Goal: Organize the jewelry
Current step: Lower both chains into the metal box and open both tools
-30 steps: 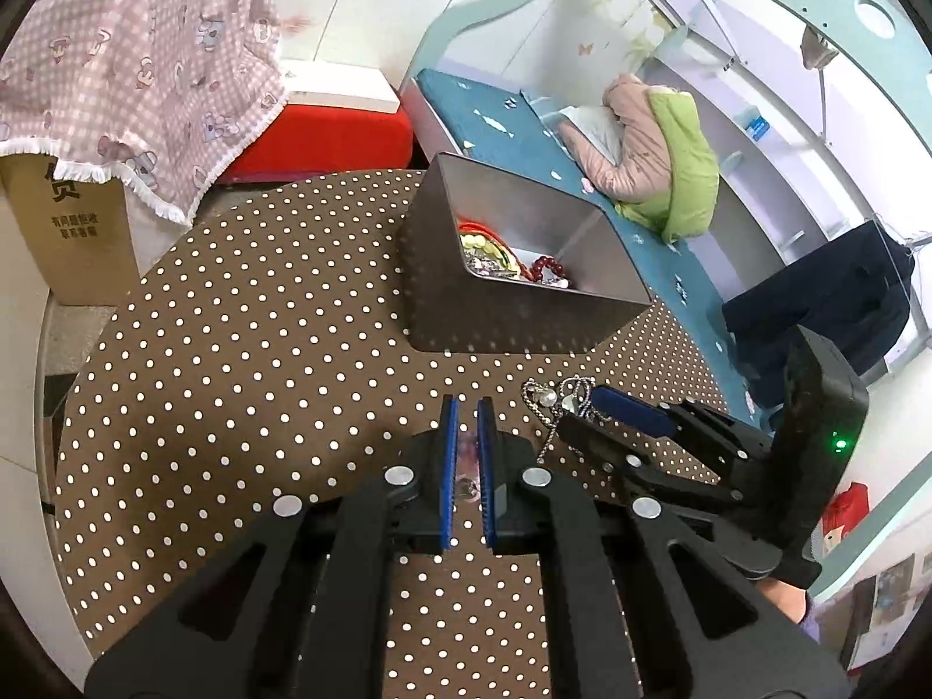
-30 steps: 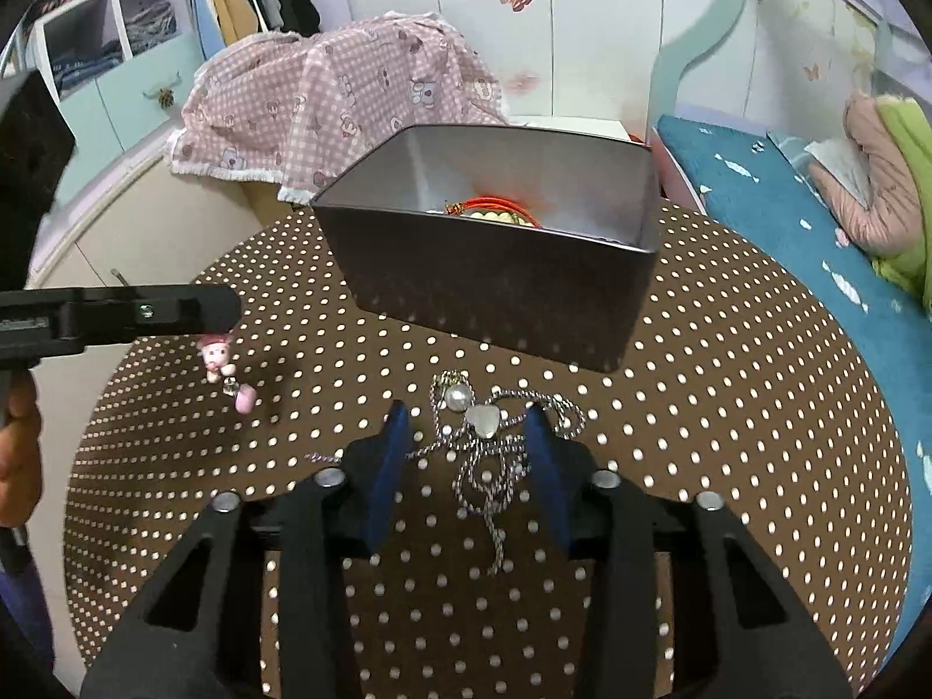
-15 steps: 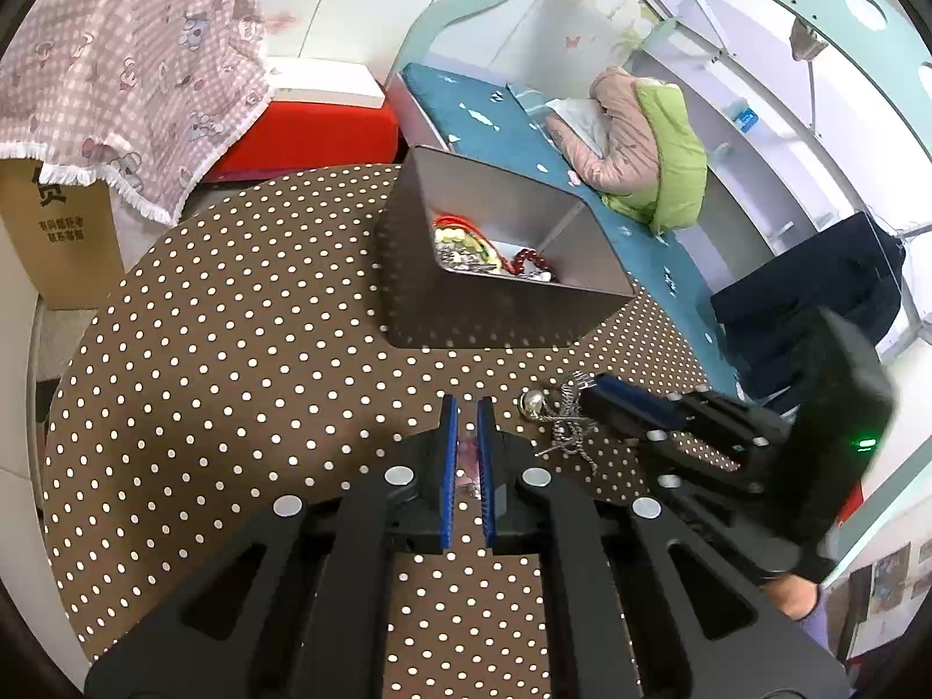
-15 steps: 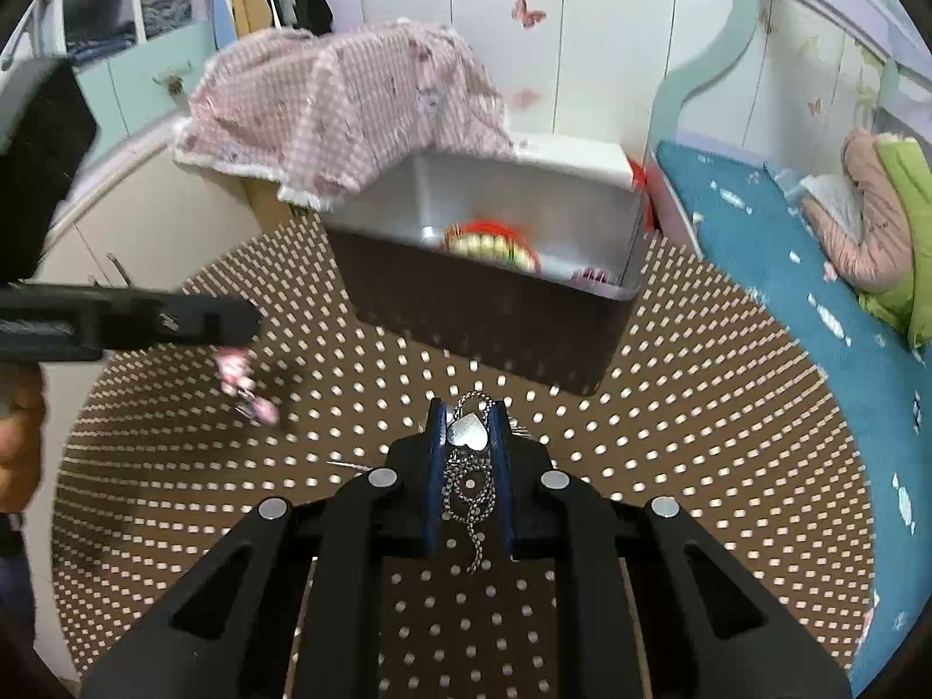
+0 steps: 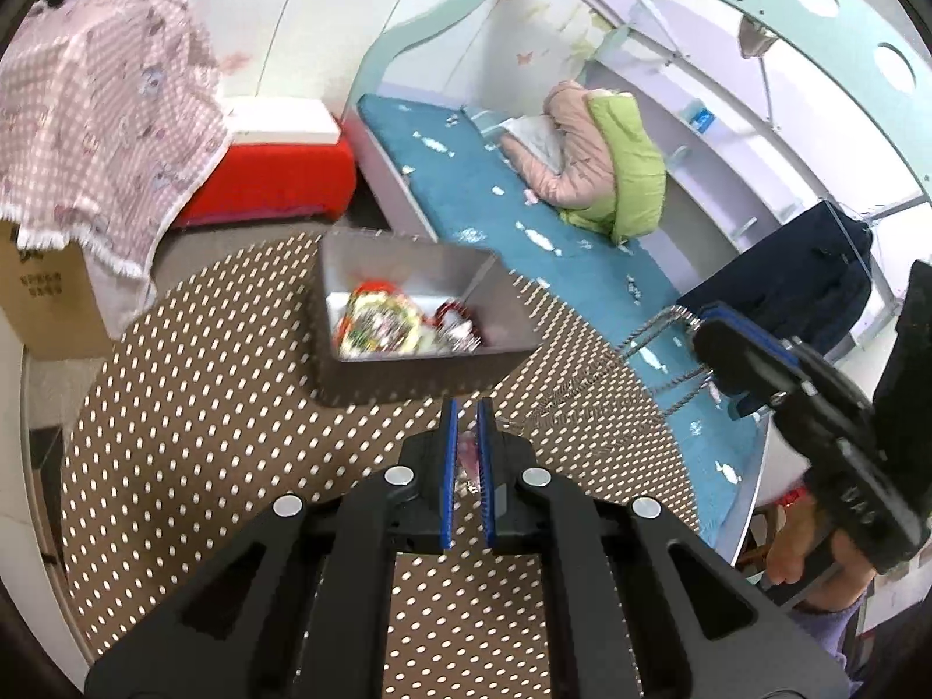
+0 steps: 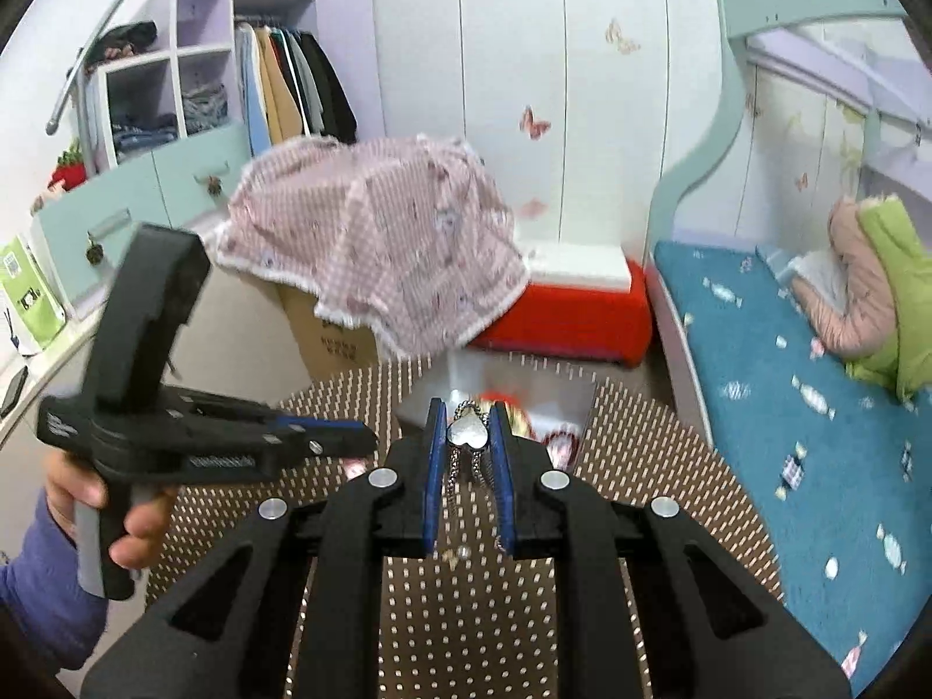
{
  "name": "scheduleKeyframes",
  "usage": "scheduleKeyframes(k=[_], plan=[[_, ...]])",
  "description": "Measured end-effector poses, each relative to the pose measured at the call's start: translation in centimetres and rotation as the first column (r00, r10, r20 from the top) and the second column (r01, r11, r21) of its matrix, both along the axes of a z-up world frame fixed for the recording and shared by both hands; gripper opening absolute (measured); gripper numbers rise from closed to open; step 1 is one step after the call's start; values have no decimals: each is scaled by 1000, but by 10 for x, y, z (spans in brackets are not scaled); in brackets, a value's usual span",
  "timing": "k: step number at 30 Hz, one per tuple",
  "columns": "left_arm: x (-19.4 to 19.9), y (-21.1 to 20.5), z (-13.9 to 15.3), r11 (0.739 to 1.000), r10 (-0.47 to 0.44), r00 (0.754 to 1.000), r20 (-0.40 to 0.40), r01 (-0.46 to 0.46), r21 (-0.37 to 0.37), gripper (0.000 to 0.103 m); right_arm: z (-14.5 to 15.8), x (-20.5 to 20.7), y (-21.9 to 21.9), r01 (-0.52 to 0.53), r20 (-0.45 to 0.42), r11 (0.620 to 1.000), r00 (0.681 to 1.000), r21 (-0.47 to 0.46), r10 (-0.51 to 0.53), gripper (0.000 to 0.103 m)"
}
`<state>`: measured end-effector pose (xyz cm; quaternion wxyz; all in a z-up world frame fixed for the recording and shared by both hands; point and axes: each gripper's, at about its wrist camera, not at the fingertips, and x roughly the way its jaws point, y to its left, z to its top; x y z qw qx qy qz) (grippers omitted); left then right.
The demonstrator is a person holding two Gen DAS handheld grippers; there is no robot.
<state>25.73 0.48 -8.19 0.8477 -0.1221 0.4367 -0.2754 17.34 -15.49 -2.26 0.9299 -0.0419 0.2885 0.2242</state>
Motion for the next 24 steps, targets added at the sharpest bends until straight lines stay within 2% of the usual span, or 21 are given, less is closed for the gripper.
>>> scheduleKeyframes(k=[8, 12, 15, 19, 24], plan=[[32, -10, 51, 1000, 13, 997, 77, -14, 16, 7, 56, 20, 1, 9, 88, 1000, 996, 28, -12, 13], [51, -12, 76, 1000, 17, 993, 115, -20, 22, 7, 71, 32, 3, 11, 120, 999, 993, 41, -16, 13], [67, -16, 82, 999, 20, 993, 119, -25, 42, 7, 73, 44, 5, 12, 118, 999, 993, 43, -17, 13], [87, -24, 70, 998, 22, 995, 95, -28, 63, 7, 61, 63, 5, 24, 84, 999, 996, 41, -28, 14], [105, -33, 30, 995, 19, 999, 29, -22, 97, 7, 28, 88, 7, 41, 1, 999, 999, 23, -41, 14]])
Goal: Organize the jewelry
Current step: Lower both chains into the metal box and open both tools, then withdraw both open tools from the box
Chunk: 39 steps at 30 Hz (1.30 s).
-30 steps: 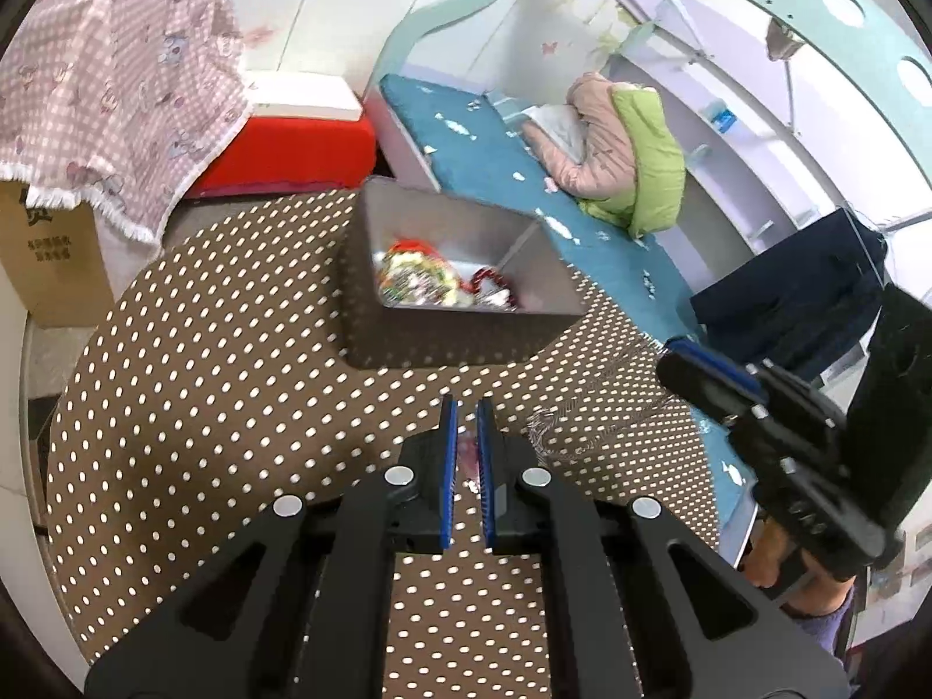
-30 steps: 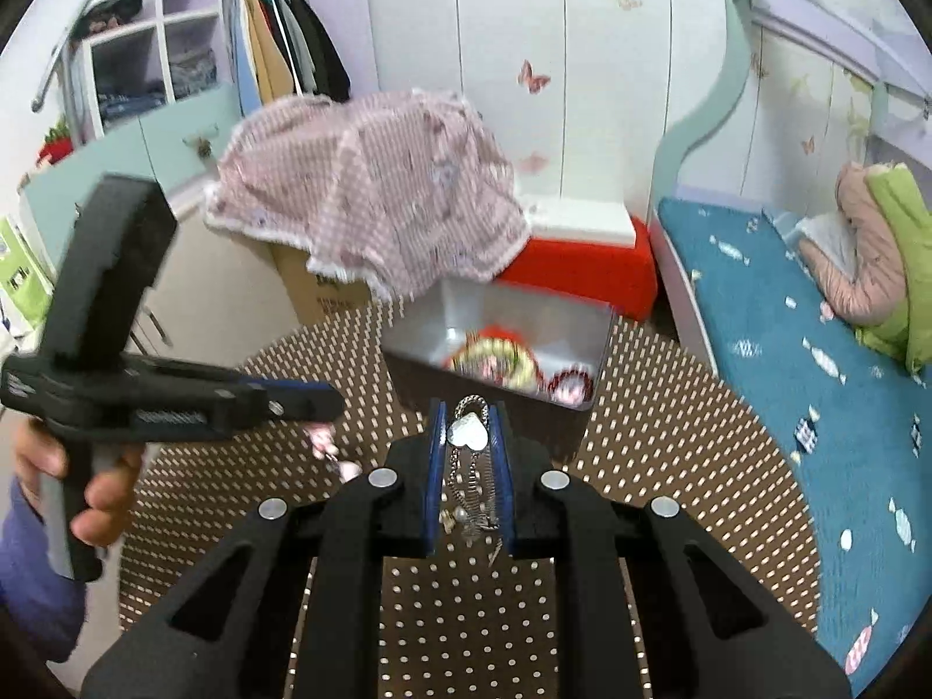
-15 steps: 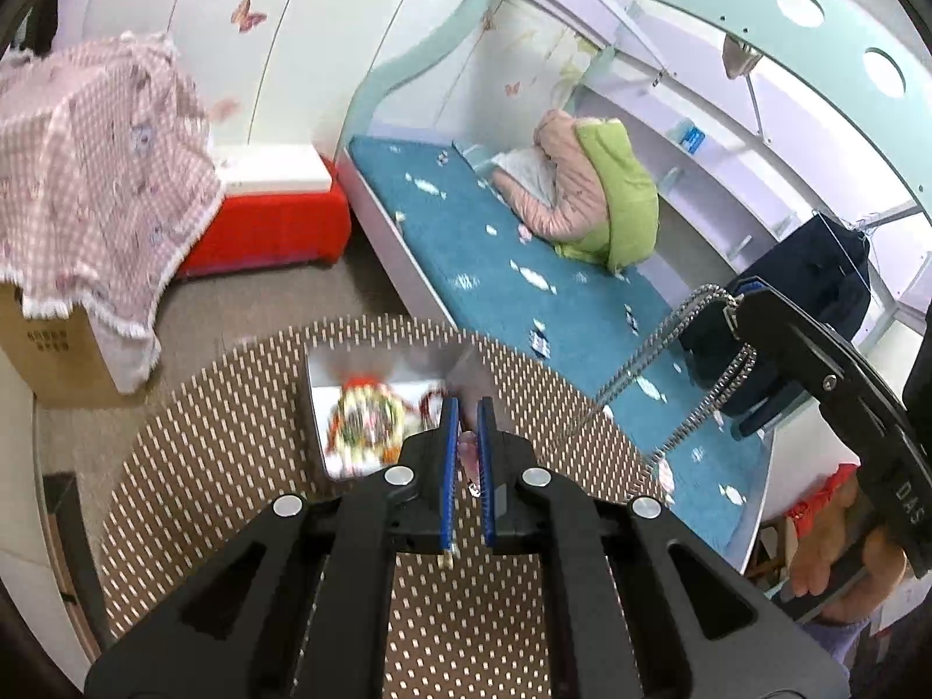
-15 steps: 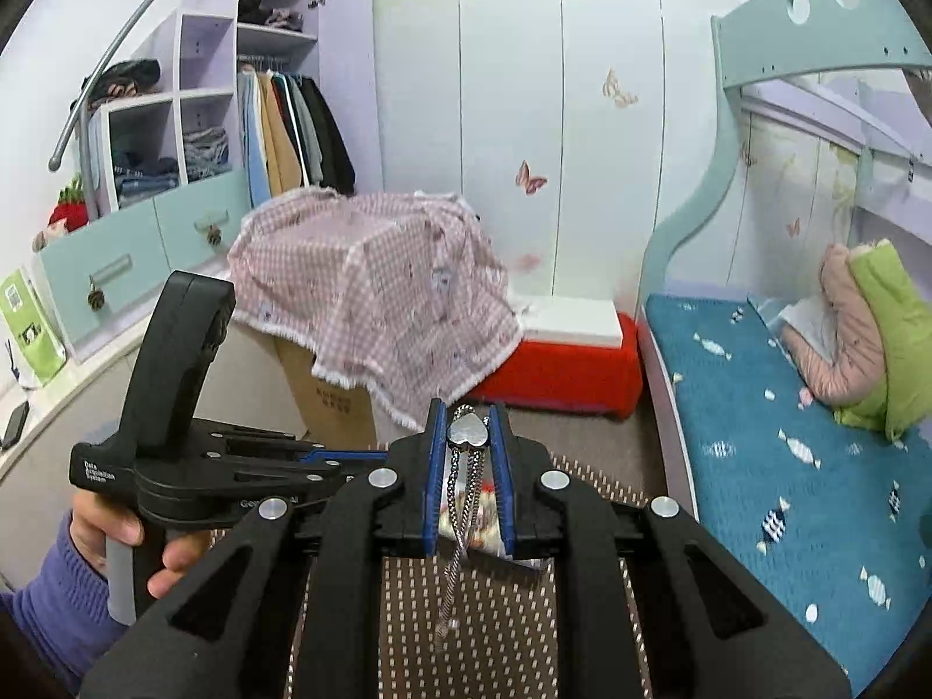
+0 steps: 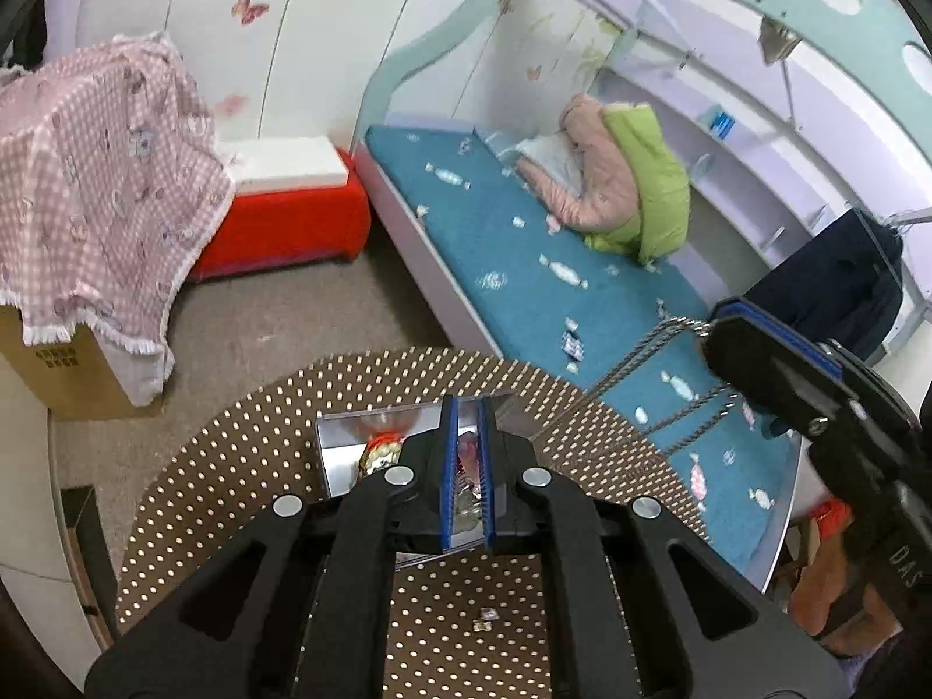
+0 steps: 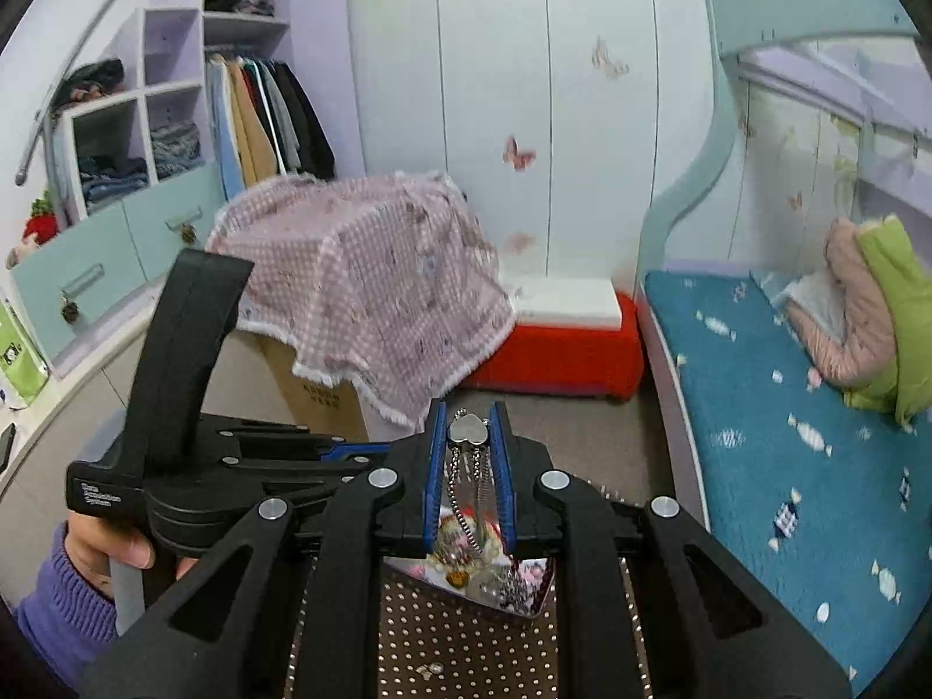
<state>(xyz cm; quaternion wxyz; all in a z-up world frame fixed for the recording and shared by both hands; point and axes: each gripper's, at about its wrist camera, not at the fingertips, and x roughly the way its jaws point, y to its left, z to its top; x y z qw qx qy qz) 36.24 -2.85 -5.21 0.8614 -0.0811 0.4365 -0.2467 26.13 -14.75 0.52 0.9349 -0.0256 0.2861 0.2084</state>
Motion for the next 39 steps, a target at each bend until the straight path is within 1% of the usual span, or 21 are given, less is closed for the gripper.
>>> scheduleKeyframes(k=[4, 7, 9, 11, 15, 17, 18, 19, 21, 24, 25, 27, 29, 31, 32, 35, 39], plan=[[8, -5, -35, 1000, 5, 998, -56, -4, 24, 7, -34, 17, 0, 11, -81, 1000, 997, -8, -12, 14], [10, -7, -55, 999, 6, 997, -80, -3, 42, 7, -59, 26, 0, 18, -137, 1000, 990, -16, -20, 14], [11, -8, -64, 999, 3, 996, -91, 1, 49, 7, -71, 30, 0, 23, -163, 1000, 986, -17, -25, 14], [12, -10, -72, 997, 9, 996, -91, -2, 77, 7, -83, 34, -1, 25, -198, 1000, 980, -10, -27, 14], [12, -12, -79, 996, 1, 996, -94, 7, 92, 8, -99, 37, -1, 33, -235, 999, 971, -17, -36, 14], [10, -12, -81, 994, 4, 996, -88, 5, 106, 22, -103, 37, -2, 36, -252, 999, 967, -9, -37, 15], [9, -13, -80, 994, 8, 996, -85, 2, 111, 36, -103, 37, -3, 39, -255, 999, 966, -3, -39, 16], [7, -13, -80, 993, 12, 997, -75, -3, 114, 39, -103, 36, -5, 38, -258, 999, 965, 5, -36, 16], [2, -13, -77, 993, 9, 998, -59, -2, 121, 39, -101, 31, -7, 38, -251, 999, 967, 7, -35, 16], [-9, -8, -71, 991, 18, 999, -33, -13, 134, 39, -95, 17, -14, 41, -234, 999, 971, 11, -37, 24], [-13, -6, -69, 991, 21, 999, -27, -17, 133, 41, -95, 14, -15, 41, -231, 999, 972, 14, -37, 27], [-25, 2, -64, 990, 46, 999, -6, -45, 136, 48, -95, 3, -17, 39, -225, 999, 974, 15, -34, 28], [-37, 10, -59, 988, 58, 998, 21, -61, 144, 48, -99, -10, -15, 27, -222, 1000, 975, -1, -26, 29], [-48, 16, -57, 987, 72, 997, 35, -76, 141, 55, -107, -23, -11, 13, -223, 999, 975, -29, -19, 30], [-56, 20, -57, 986, 82, 996, 46, -88, 141, 56, -114, -29, -9, 8, -234, 999, 972, -40, -17, 31], [-73, 29, -62, 979, 103, 992, 69, -113, 171, 56, -137, -41, -1, -5, -264, 997, 964, -77, -16, 31], [-89, 40, -77, 976, 122, 991, 52, -129, 175, 57, -164, -49, 5, 2, -314, 997, 949, -78, -27, 31]])
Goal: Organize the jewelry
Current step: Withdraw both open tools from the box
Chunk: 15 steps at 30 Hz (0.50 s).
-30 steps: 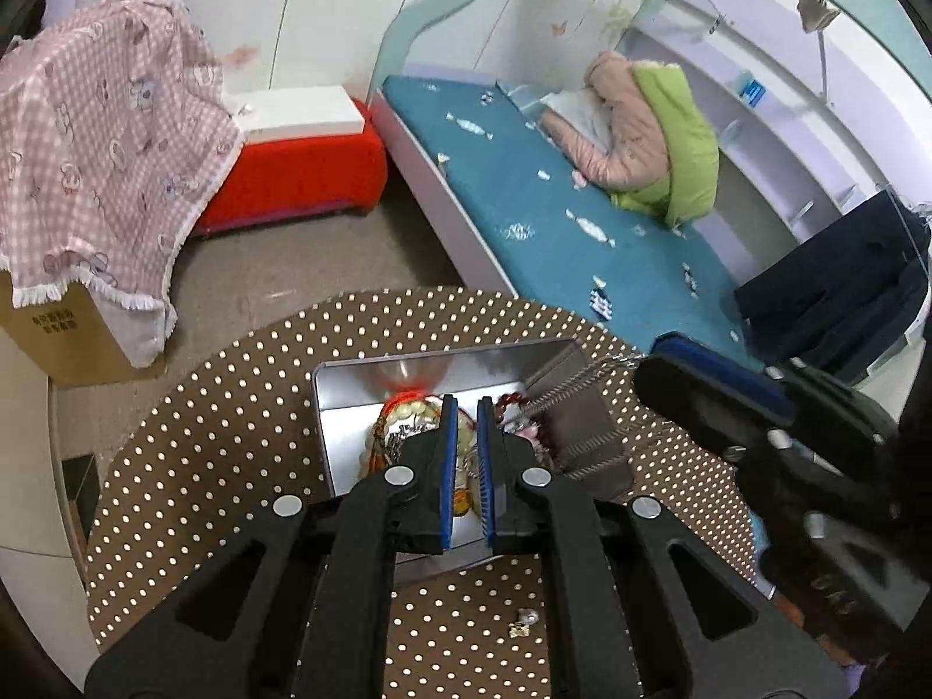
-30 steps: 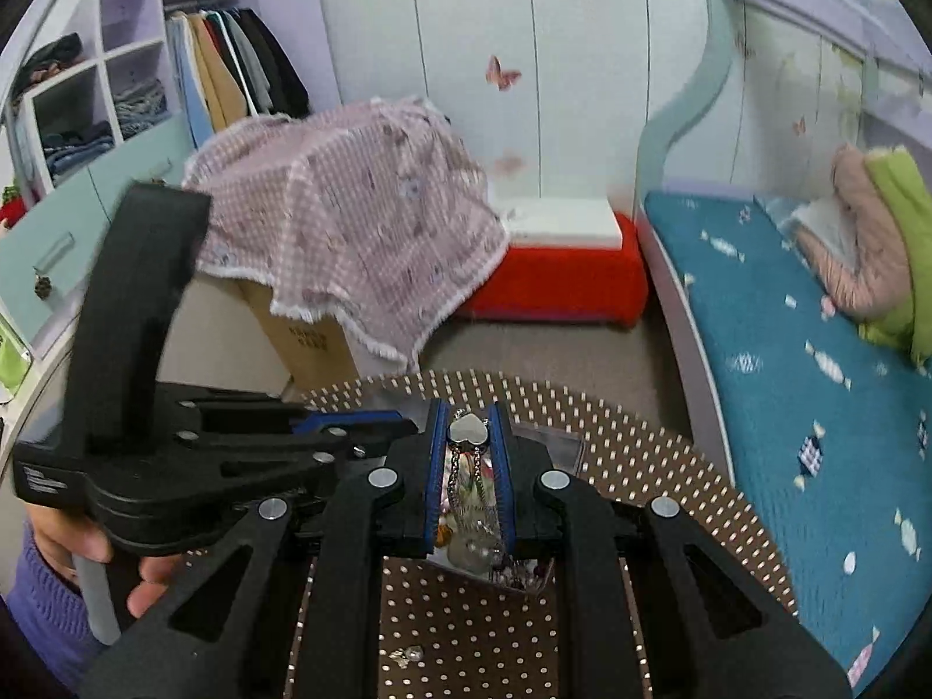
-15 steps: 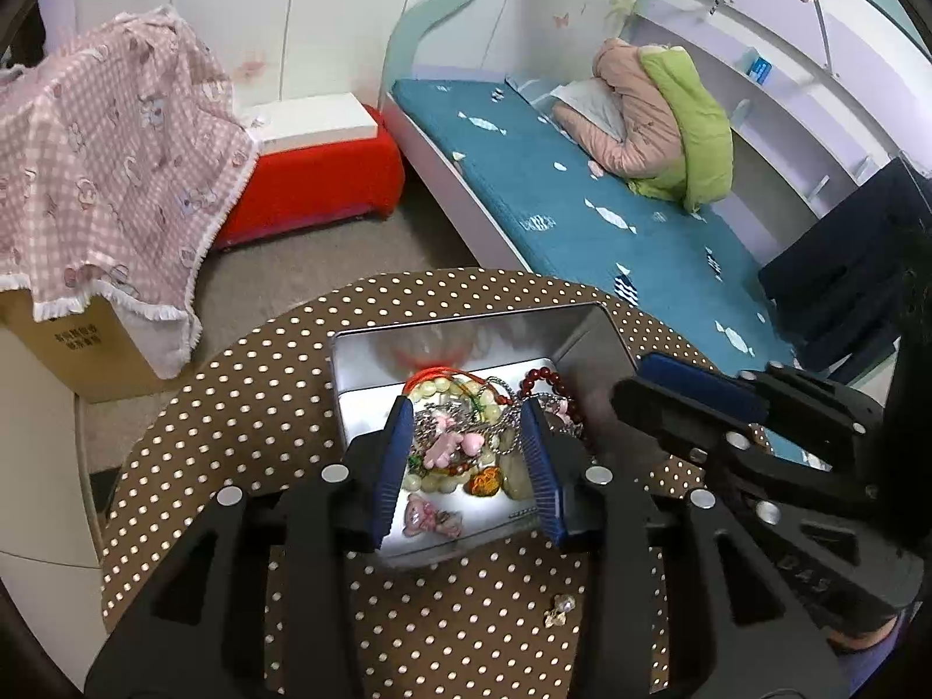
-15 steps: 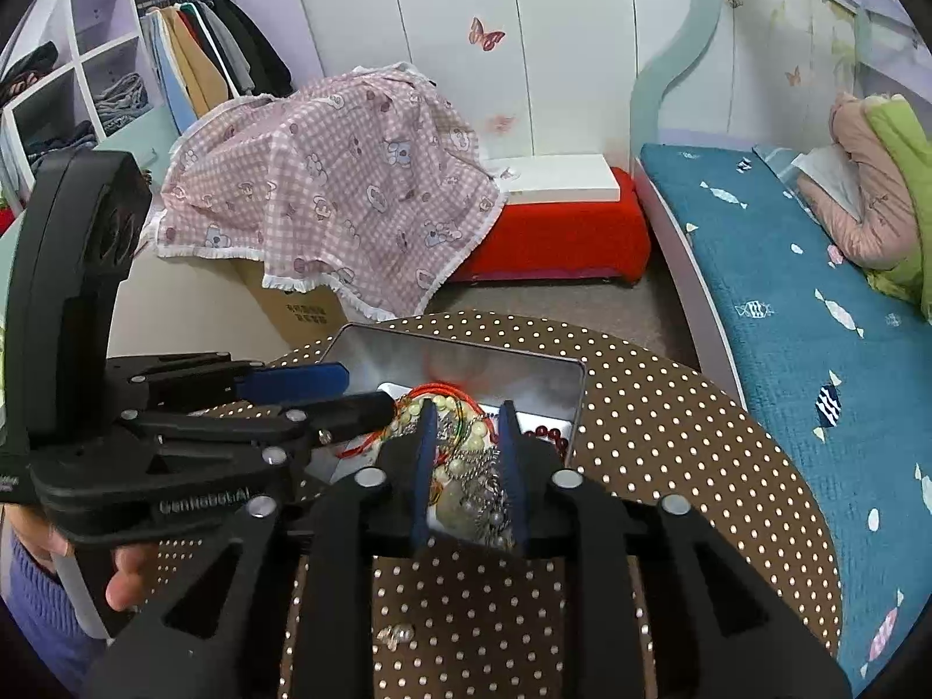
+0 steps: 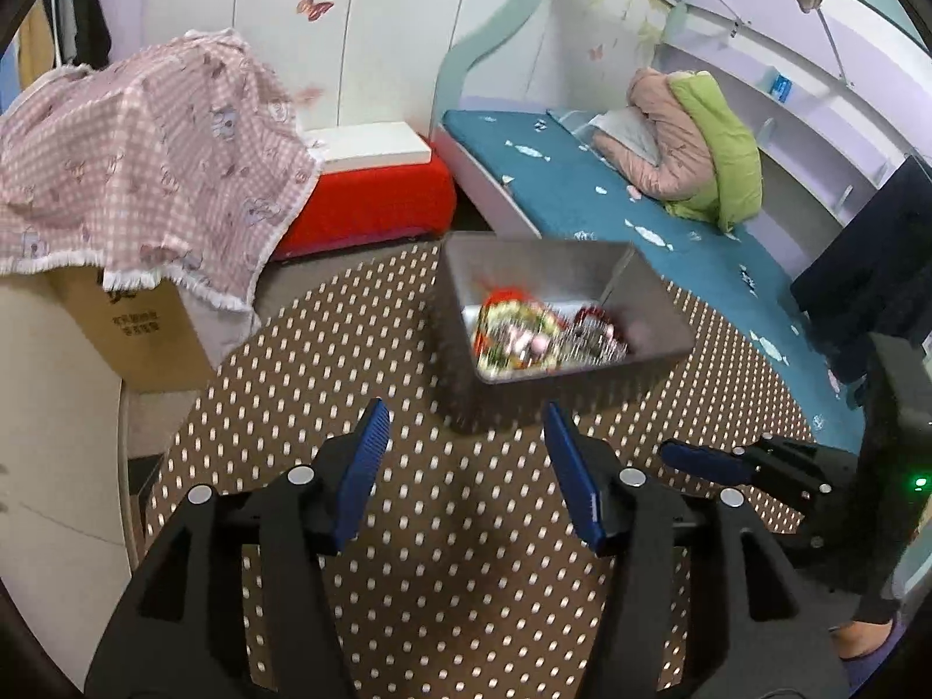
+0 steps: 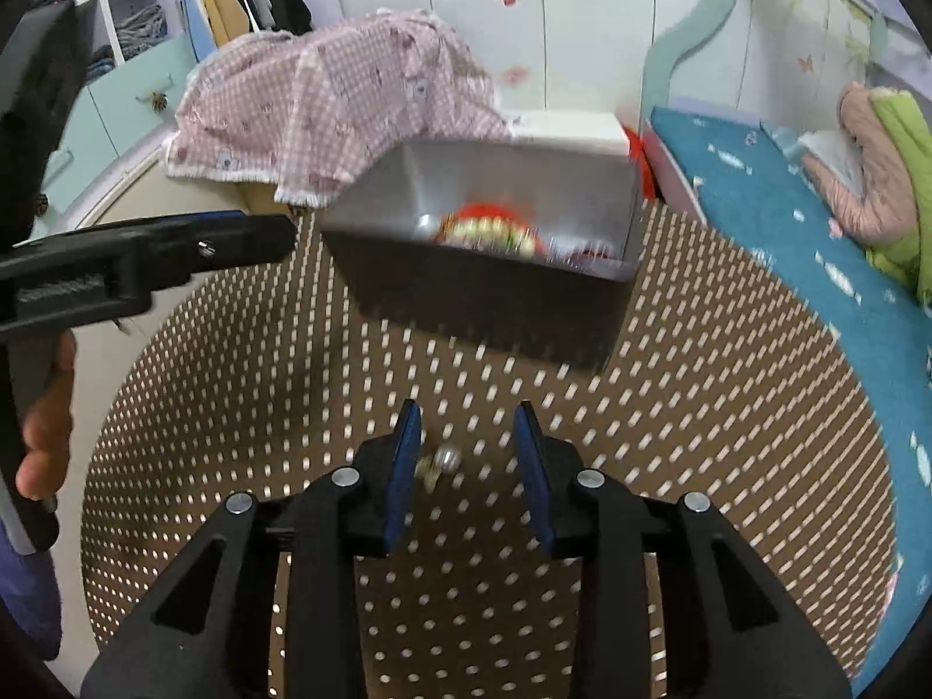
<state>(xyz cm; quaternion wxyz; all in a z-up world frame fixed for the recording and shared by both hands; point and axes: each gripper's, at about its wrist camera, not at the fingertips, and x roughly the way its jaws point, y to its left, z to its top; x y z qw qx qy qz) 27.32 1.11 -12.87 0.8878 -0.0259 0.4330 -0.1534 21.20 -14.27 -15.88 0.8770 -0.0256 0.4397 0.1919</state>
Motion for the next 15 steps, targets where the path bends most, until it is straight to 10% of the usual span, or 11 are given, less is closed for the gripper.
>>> scheduleKeyframes(k=[9, 15], plan=[[-11, 6, -9, 1000, 7, 1000, -18, -7, -8, 57, -16, 0, 15, 31, 13, 999, 999, -34, -31, 39], [-9, 5, -2, 1000, 8, 1000, -10, -8, -14, 57, -18, 0, 19, 47, 65, 991, 997, -126, -39, 15]])
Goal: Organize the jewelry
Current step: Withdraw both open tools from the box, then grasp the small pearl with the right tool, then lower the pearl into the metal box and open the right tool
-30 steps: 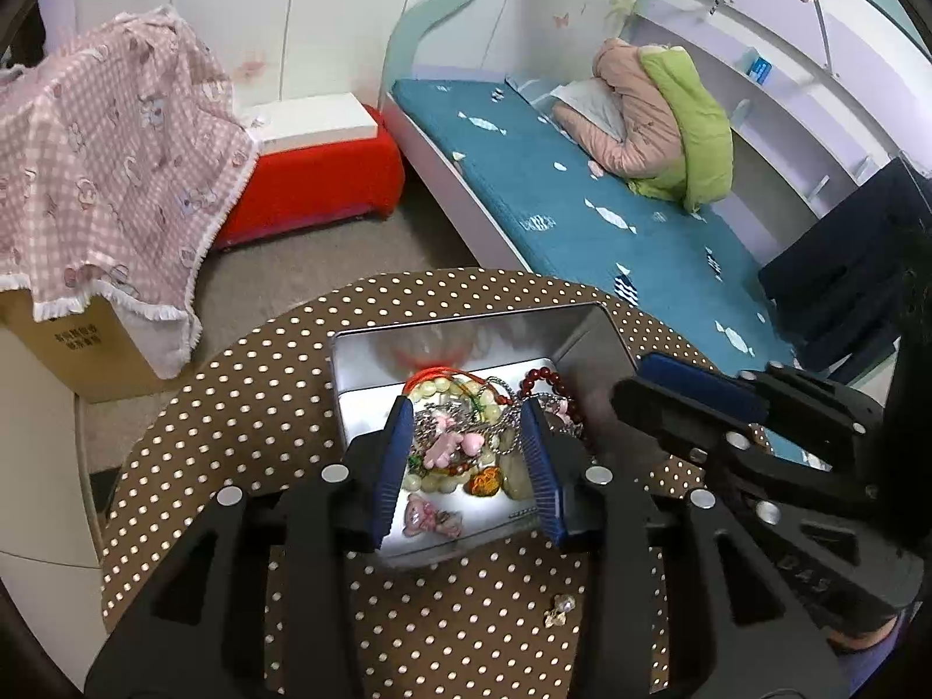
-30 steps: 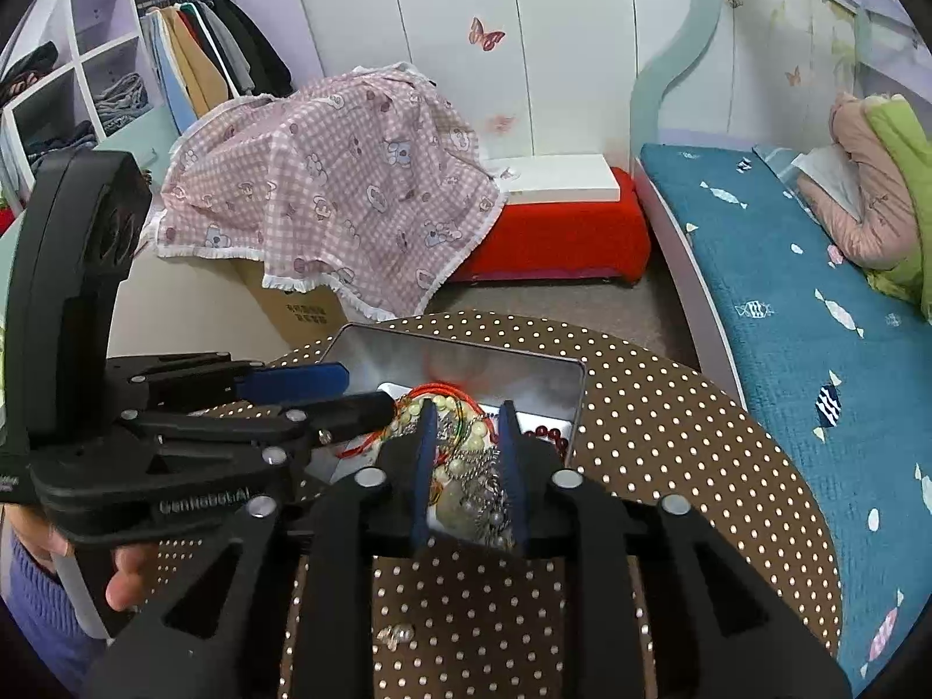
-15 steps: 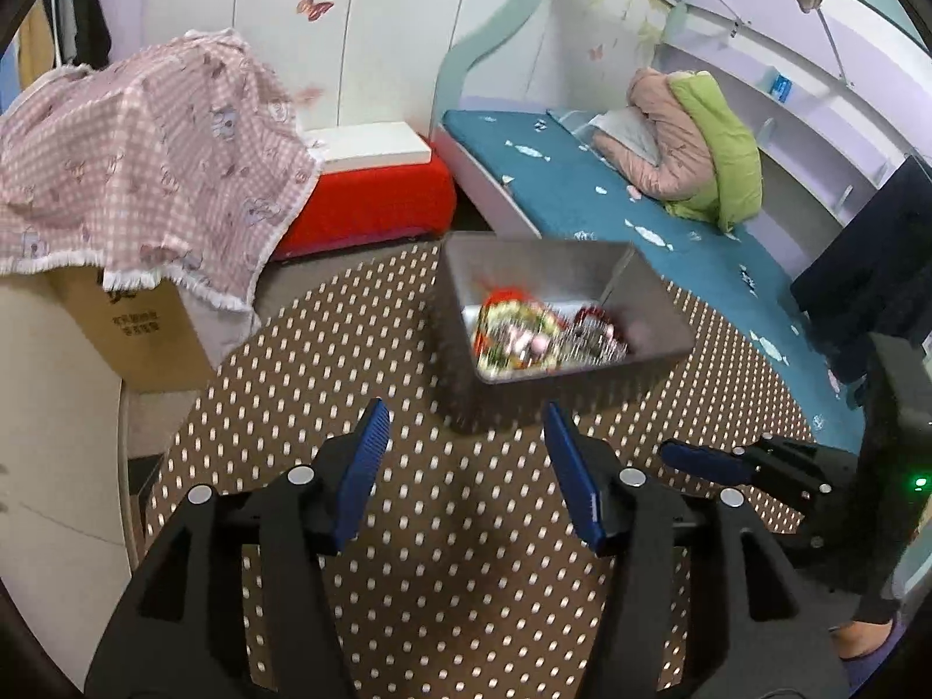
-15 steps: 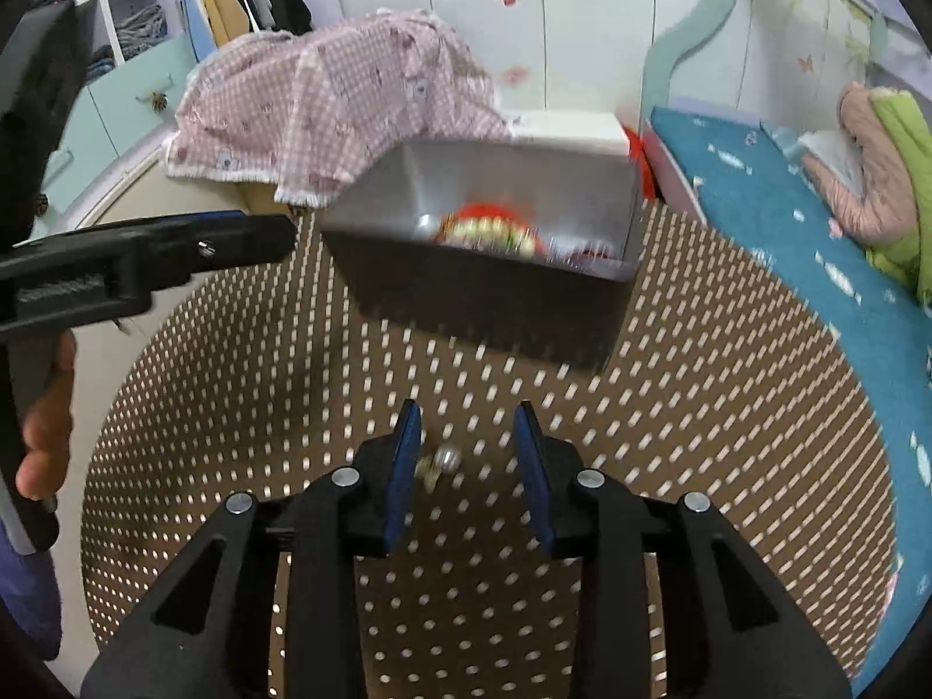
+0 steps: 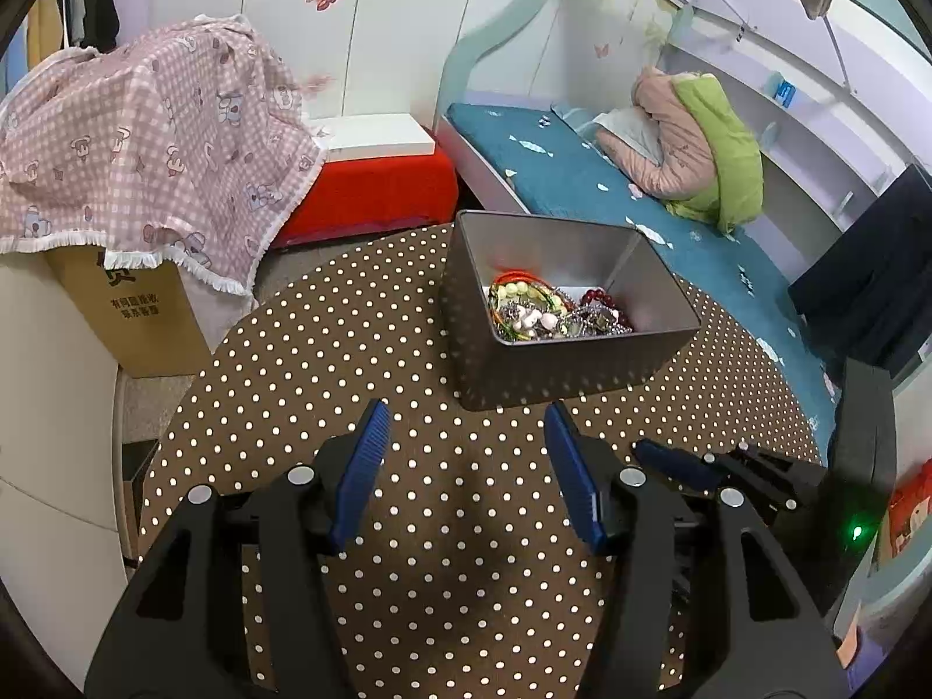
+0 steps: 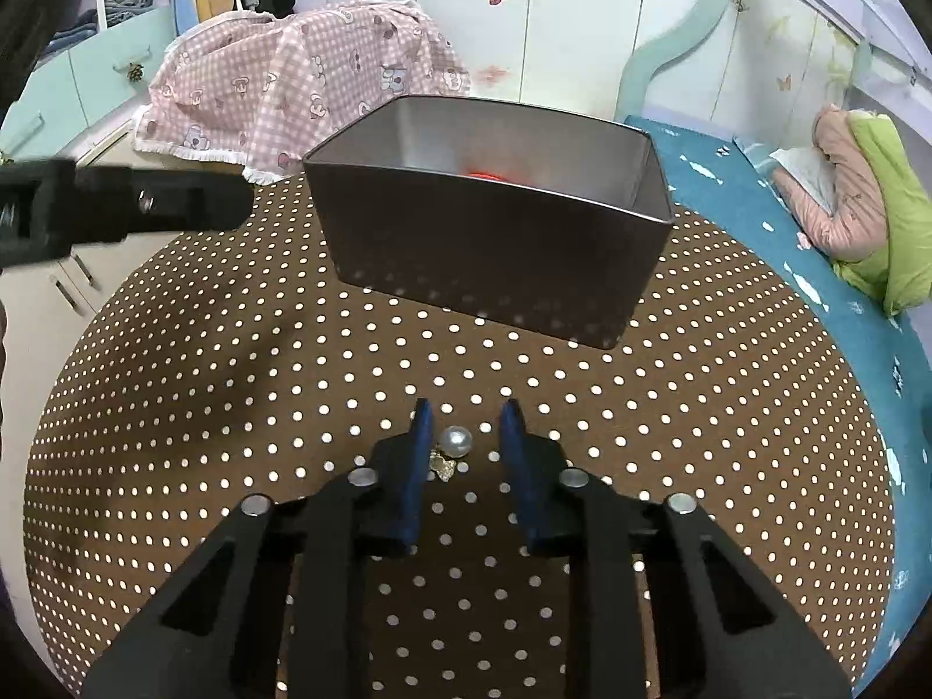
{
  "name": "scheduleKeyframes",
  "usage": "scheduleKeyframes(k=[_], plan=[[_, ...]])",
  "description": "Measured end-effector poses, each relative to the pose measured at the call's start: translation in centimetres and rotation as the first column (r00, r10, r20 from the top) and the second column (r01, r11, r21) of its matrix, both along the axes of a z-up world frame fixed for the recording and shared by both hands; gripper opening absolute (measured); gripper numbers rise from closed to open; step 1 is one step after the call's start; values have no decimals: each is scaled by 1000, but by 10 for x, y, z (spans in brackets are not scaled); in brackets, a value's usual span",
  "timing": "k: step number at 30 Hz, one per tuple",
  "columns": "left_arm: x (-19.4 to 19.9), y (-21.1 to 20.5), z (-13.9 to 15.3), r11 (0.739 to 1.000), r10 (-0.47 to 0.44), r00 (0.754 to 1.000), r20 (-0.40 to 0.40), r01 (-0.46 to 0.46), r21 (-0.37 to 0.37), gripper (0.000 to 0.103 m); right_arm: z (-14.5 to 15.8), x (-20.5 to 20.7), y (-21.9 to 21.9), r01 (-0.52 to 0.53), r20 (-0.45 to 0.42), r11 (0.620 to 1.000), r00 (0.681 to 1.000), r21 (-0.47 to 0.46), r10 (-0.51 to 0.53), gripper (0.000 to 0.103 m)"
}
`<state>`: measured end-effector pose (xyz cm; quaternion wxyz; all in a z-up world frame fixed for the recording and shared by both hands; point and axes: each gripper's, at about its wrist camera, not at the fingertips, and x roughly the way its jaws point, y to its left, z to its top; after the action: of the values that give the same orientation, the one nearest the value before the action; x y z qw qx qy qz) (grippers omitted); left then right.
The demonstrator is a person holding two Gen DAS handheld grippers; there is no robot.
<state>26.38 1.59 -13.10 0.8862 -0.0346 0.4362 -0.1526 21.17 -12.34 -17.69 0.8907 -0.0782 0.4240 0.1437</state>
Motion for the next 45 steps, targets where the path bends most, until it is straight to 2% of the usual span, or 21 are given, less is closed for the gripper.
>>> scheduleKeyframes(k=[1, 10, 17, 21, 24, 26, 32, 36, 37, 39, 45], plan=[[2, 0, 1, 1000, 0, 1000, 0, 0, -1, 57, 0, 0, -2, 2, 2, 1000, 1000, -2, -2, 10], [15, -9, 11, 1000, -1, 1000, 14, 1, -1, 57, 2, -7, -35, 19, -13, 997, 1000, 78, -18, 10], [47, -10, 13, 998, 60, 998, 15, -60, -6, 57, 39, -2, -70, 74, 36, 986, 996, 150, -80, 10], [67, -13, 6, 996, 87, 996, -4, -86, 27, 56, 61, 10, -85, 96, 71, 978, 991, 188, -111, 10], [81, -18, -5, 996, 83, 995, -52, -81, 39, 37, 77, 22, -88, 90, 89, 969, 990, 229, -113, 10], [87, -20, -11, 997, 78, 994, -73, -76, 25, 36, 86, 30, -85, 79, 106, 967, 989, 241, -107, 10], [93, -29, -22, 996, 66, 994, -84, -60, 70, 35, 96, 53, -69, 31, 106, 961, 992, 276, -63, 10], [96, -30, -26, 997, 54, 993, -106, -49, 54, 16, 86, 67, -56, 15, 62, 959, 998, 284, -34, 10], [96, -33, -26, 998, 44, 993, -107, -39, 52, 14, 82, 69, -53, 13, 48, 958, 998, 287, -28, 10], [95, -36, -26, 997, 43, 994, -99, -35, 74, 13, 77, 72, -49, 13, 30, 957, 999, 290, -22, 10], [96, -35, -27, 997, 45, 994, -100, -38, 69, 13, 62, 78, -43, 20, -18, 959, 1000, 284, -15, 10]])
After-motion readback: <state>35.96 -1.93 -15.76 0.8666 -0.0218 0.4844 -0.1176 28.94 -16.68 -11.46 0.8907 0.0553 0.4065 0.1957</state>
